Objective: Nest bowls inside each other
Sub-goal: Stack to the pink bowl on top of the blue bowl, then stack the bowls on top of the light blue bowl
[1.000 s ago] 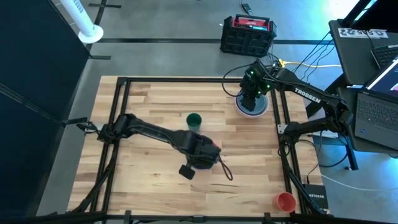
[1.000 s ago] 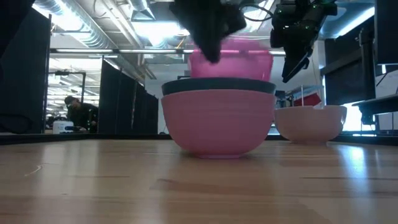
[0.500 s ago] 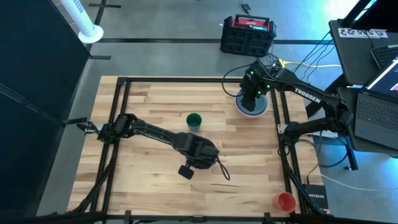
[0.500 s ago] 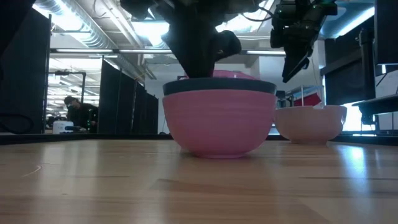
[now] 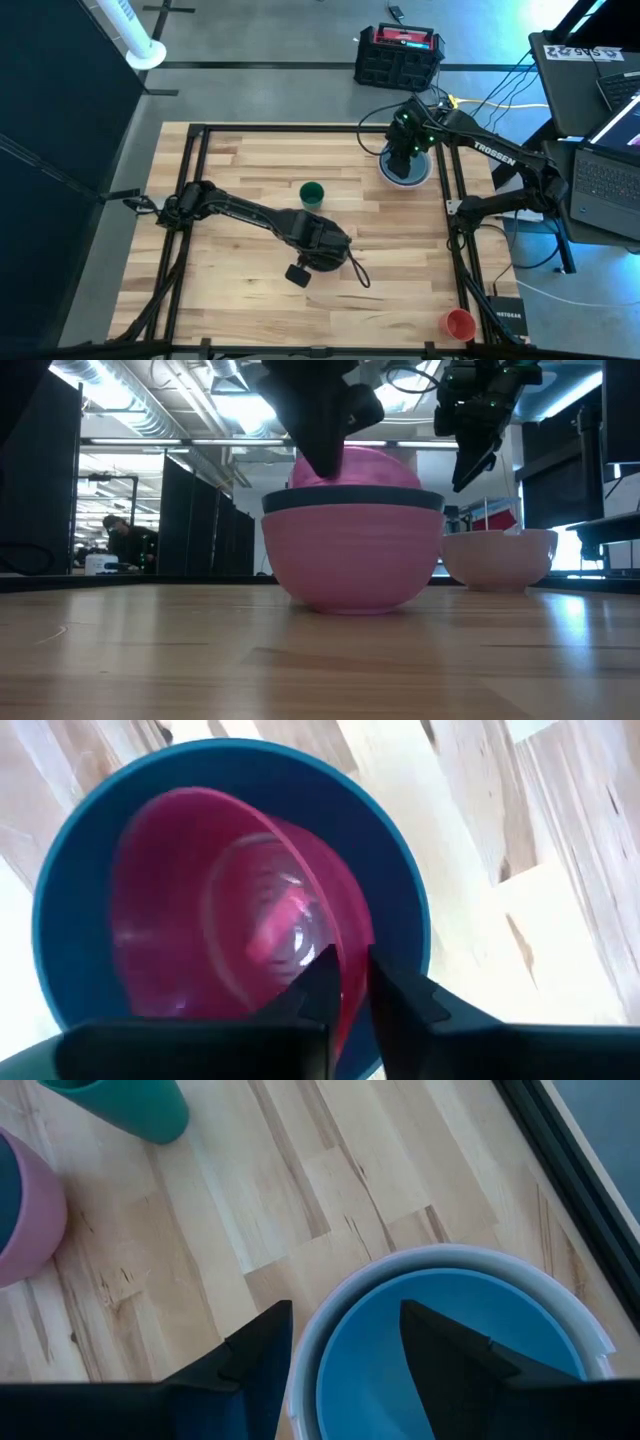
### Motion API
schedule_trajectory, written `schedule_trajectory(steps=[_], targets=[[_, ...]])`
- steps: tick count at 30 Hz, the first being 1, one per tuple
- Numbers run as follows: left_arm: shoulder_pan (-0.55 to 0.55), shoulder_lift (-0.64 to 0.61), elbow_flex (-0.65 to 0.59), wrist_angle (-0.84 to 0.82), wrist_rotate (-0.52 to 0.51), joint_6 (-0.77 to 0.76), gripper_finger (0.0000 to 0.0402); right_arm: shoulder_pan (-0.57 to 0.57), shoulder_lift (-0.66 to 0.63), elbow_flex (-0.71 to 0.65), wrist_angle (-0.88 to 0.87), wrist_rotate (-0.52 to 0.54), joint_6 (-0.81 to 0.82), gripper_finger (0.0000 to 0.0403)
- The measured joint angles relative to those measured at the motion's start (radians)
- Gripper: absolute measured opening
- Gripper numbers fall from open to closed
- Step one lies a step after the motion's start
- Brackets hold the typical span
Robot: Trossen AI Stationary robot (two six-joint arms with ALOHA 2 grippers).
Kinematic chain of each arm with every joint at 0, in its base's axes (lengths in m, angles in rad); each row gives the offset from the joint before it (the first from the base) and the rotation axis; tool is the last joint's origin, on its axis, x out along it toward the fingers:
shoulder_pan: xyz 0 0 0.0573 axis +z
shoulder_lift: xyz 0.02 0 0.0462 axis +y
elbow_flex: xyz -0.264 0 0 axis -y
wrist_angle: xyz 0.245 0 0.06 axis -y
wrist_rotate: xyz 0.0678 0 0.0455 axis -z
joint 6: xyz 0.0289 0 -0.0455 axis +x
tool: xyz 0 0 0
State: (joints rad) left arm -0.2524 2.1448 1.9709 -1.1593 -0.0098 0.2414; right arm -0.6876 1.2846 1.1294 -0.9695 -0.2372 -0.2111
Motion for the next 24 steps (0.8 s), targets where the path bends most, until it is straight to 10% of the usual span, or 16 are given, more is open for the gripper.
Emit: schedule_trajectory(steps=[24], targets=[[-0.04, -0.085, -0.017, -0.061, -0.005, -0.014, 0.0094, 0.0, 0.0, 0.0, 0.002, 0.0, 0.0, 0.0175]])
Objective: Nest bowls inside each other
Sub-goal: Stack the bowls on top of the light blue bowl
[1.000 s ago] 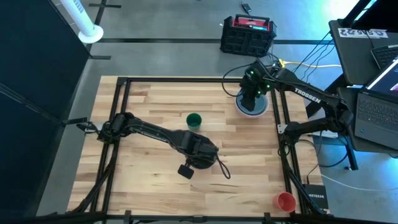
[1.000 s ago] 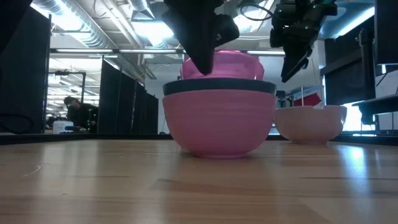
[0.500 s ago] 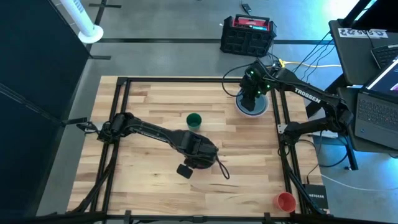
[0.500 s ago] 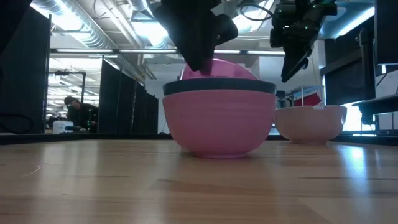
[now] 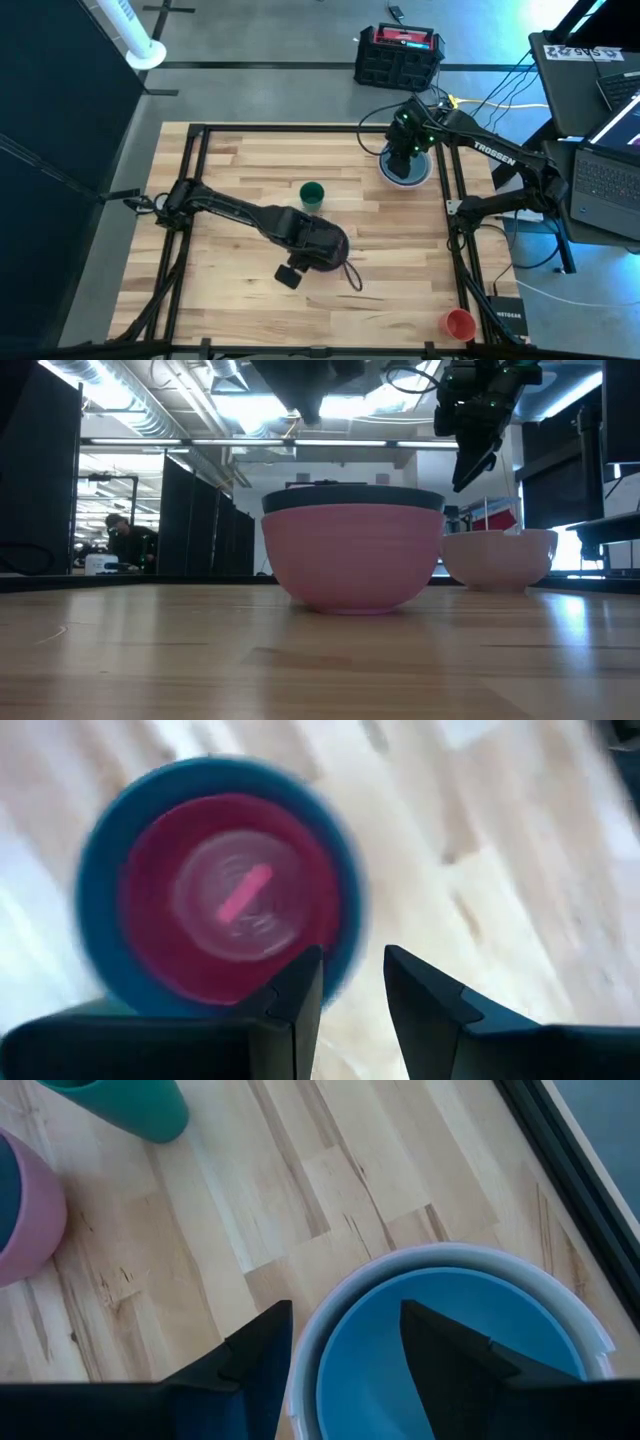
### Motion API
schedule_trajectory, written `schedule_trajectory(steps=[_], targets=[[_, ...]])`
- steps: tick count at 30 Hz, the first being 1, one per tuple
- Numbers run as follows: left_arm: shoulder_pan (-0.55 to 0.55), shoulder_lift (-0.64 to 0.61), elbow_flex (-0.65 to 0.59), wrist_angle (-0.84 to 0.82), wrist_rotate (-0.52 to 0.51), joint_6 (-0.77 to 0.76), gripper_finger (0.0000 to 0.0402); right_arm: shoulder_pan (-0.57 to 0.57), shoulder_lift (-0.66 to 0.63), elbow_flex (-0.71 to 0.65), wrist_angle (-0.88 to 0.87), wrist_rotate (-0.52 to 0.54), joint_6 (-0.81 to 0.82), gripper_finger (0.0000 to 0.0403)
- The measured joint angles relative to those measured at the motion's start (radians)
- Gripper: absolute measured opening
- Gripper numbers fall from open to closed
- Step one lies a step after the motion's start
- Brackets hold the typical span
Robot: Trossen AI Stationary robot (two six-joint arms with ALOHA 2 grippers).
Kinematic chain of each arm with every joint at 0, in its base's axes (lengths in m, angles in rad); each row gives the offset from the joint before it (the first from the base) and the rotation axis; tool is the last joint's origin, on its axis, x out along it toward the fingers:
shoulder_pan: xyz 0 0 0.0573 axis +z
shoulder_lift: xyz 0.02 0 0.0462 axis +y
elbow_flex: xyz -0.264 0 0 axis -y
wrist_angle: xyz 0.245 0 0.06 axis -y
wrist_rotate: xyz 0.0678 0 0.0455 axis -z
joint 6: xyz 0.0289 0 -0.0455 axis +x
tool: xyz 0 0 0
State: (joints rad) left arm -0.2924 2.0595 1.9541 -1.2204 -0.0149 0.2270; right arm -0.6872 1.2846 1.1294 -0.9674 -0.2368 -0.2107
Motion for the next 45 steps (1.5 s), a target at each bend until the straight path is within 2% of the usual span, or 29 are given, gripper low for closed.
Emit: schedule_trajectory(steps=[9, 12, 19, 27, 45], targets=[[-0.046, -0.004, -0.099, 0.028, -0.012, 0.039, 0.0094, 0.0, 0.0, 0.0, 0.001, 0.0, 0.0, 0.0175], [-0.043, -0.003, -0.103, 0.043, -0.049, 0.048, 0.0094, 0.0, 0.0, 0.0, 0.001, 0.0, 0.002, 0.0175], [-0.04, -0.004, -0.104, 0.082, -0.051, 0.099, 0.0094, 0.0, 0.0, 0.0, -0.004, -0.002, 0.004, 0.0175], [-0.041, -0.004, -0.183, 0.088, -0.051, 0.148, 0.0094, 0.0, 0.0, 0.0, -0.007, -0.009, 0.005, 0.0175], [-0.035, -0.004, -0.255, 0.189, -0.075, 0.173, 0.0094, 0.0, 0.0, 0.0, -0.004, -0.009, 0.016, 0.0175]])
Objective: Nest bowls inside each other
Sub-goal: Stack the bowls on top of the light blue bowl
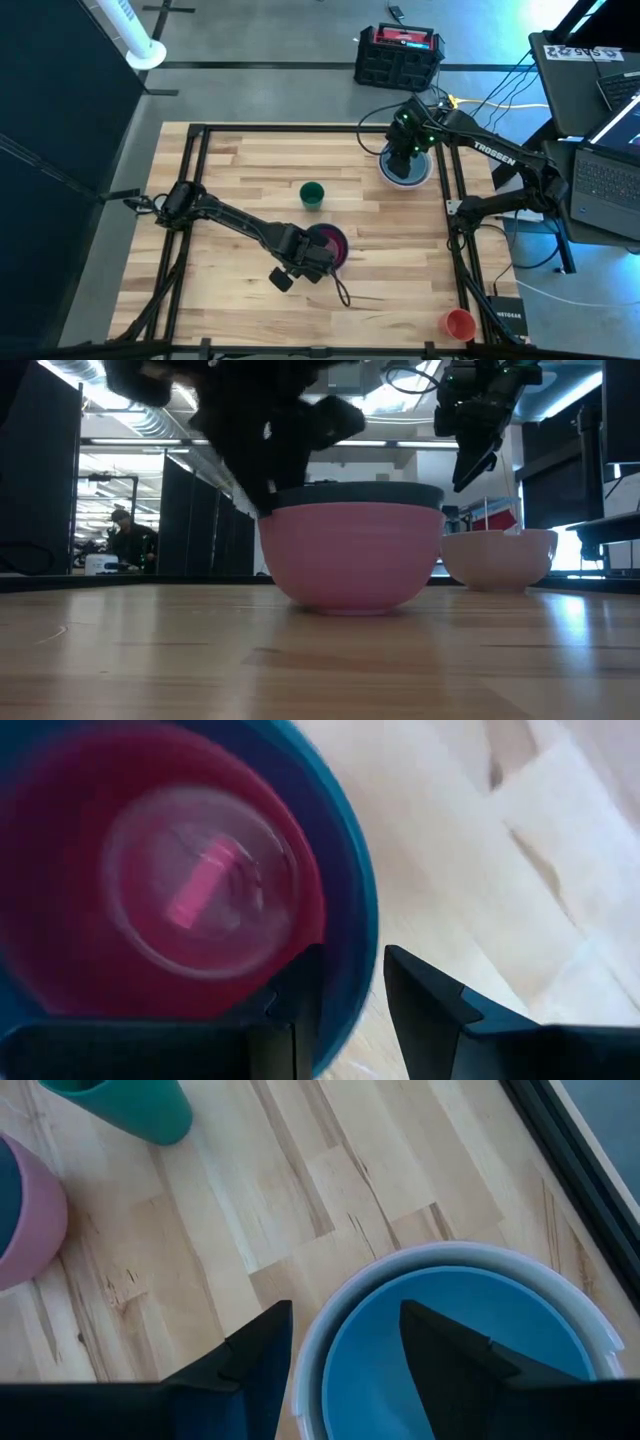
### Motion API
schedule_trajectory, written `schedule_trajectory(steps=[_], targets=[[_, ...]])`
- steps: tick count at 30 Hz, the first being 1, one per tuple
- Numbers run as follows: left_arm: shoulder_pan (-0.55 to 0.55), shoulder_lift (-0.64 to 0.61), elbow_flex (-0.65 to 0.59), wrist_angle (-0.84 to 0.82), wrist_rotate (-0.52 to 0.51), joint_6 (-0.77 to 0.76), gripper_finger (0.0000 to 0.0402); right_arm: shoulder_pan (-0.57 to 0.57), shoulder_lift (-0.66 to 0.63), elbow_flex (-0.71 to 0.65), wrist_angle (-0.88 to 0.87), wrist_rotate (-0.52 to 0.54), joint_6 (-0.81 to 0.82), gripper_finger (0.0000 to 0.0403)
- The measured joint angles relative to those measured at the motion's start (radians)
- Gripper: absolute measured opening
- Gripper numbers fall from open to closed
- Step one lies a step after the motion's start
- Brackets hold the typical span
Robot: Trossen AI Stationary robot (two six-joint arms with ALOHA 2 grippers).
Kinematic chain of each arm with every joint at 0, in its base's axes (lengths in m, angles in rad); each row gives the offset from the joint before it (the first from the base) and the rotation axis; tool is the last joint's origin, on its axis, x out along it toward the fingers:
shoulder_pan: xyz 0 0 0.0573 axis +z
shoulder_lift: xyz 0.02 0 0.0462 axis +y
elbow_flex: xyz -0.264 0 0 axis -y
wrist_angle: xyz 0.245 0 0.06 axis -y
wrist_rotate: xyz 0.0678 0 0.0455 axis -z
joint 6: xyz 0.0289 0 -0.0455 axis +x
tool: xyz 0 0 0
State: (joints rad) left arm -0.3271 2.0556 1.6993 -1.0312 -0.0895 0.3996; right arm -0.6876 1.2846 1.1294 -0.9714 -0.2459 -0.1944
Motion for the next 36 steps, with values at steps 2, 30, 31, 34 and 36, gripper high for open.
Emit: schedule_trajectory(steps=[2, 30, 31, 34, 36], targets=[[-0.001, 0.0, -0.012, 0.0, 0.0, 0.001, 0.0094, 0.0, 0.0, 0.0, 0.0, 0.0, 0.004, 0.0175], [-0.005, 0.0, -0.005, 0.055, -0.003, 0.045, 0.0007, 0.0, 0.0, 0.0, 0.003, 0.0, 0.004, 0.0175], [-0.004, 0.0, 0.01, 0.041, 0.0, 0.045, 0.0007, 0.0, 0.0, 0.0, 0.003, 0.0, 0.004, 0.0175], [0.004, 0.0, 0.076, -0.022, 0.003, 0.045, 0.0007, 0.0, 0.0, 0.0, 0.004, 0.002, 0.004, 0.0175], [0.016, -0.002, 0.119, -0.073, 0.003, 0.046, 0.0007, 0.0, 0.0, 0.0, 0.004, 0.002, 0.004, 0.0175]])
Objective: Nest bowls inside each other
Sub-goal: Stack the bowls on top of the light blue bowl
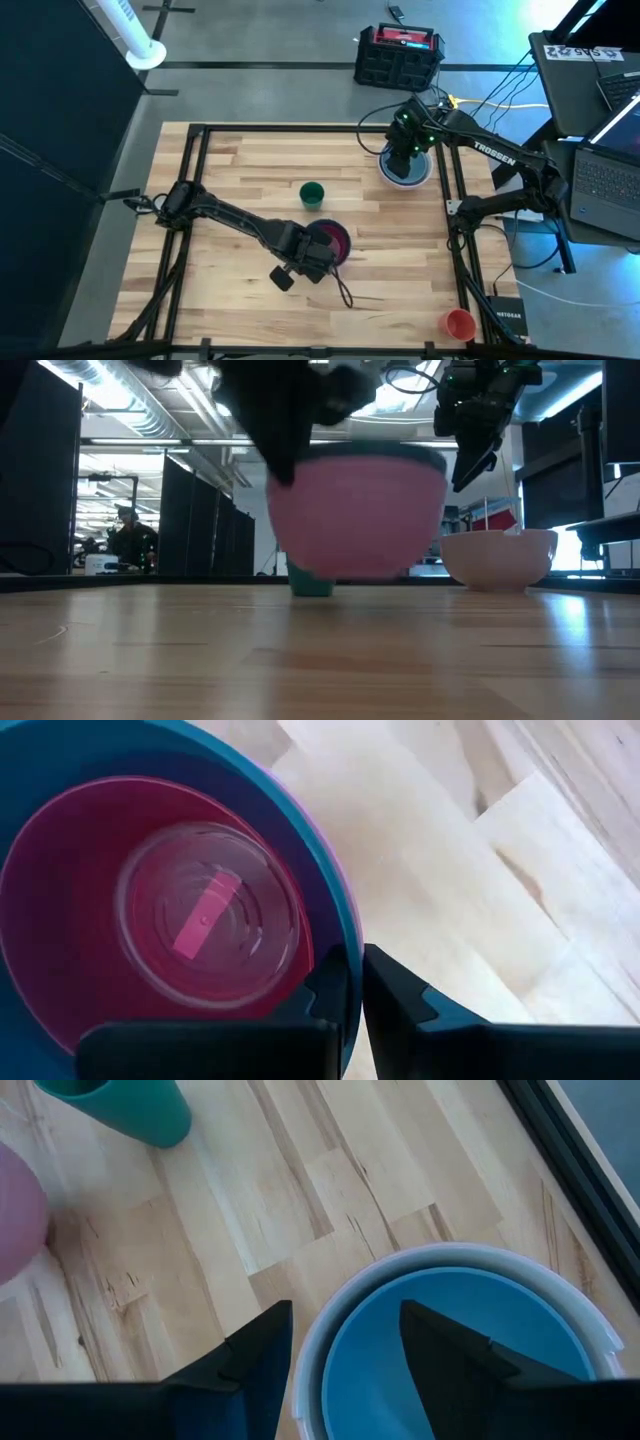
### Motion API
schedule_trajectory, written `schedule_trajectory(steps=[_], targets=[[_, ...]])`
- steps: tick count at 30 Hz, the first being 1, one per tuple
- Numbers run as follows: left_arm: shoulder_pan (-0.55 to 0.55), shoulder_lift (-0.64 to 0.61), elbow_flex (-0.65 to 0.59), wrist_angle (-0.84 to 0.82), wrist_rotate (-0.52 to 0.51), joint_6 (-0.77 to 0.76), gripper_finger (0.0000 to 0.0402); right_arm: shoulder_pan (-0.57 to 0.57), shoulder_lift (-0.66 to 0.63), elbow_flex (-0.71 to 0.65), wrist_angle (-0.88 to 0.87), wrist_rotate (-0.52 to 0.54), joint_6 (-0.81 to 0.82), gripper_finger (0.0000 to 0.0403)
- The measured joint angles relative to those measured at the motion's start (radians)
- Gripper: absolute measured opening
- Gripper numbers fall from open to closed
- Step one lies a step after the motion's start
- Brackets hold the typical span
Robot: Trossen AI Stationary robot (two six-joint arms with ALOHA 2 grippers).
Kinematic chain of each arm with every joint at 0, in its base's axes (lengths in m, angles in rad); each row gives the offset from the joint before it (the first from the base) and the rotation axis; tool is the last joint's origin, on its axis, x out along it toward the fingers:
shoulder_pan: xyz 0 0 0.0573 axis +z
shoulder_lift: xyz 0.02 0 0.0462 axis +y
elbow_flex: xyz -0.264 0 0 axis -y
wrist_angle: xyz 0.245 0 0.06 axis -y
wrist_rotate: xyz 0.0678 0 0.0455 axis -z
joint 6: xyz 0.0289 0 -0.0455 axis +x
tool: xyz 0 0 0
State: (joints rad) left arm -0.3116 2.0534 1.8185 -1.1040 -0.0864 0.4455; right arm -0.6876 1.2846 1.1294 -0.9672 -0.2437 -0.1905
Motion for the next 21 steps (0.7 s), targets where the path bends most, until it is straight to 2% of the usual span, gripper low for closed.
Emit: schedule_trajectory(steps=[5, 18, 21], targets=[[0.046, 0.0, 0.094, -0.103, -0.001, 0.0, 0.0007, 0.0, -0.003, 0.0, 0.012, 0.001, 0.0, 0.0175], [0.165, 0.017, 0.325, -0.219, -0.026, 0.081, 0.0007, 0.0, -0.196, 0.065, 0.062, 0.0, 0.034, 0.0175], [0.192, 0.064, 0.39, -0.267, -0.036, 0.109, 0.0007, 0.0, -0.237, 0.127, 0.046, 0.0, 0.054, 0.0175]])
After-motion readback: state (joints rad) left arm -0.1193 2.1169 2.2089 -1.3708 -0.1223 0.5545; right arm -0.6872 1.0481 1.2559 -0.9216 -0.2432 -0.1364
